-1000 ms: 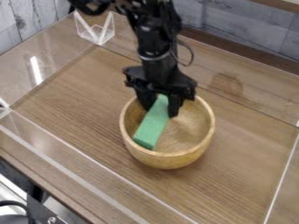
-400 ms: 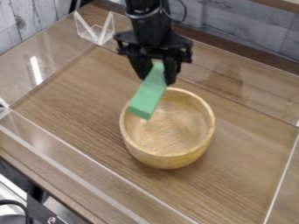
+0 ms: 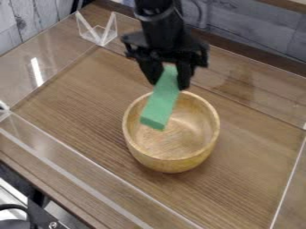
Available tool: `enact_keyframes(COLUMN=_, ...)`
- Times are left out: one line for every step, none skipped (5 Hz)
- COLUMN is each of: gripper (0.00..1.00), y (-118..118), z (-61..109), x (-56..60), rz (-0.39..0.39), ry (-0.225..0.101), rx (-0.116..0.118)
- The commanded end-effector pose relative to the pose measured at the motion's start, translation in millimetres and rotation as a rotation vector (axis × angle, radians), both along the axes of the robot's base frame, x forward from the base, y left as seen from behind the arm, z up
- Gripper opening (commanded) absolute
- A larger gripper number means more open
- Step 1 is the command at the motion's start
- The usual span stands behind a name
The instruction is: Move green object from inside the wooden bowl to the table next to it
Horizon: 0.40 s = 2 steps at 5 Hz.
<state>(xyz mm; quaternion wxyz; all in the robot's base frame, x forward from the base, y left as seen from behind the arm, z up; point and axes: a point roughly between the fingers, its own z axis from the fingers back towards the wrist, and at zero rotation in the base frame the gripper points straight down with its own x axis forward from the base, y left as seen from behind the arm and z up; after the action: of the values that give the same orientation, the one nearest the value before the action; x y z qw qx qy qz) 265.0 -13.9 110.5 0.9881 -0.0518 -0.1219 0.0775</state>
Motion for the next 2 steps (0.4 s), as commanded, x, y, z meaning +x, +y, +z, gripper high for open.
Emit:
enact_keyframes(gripper=0.0, y=-9.9, z=-13.3, x=-2.3, rz=-0.003, ry=-0.026, rx=0.012)
enact_keyframes(gripper=0.0, y=-8.7, z=-14.8, x=0.2, rz=-0.019, ry=-0.042, rx=0.007)
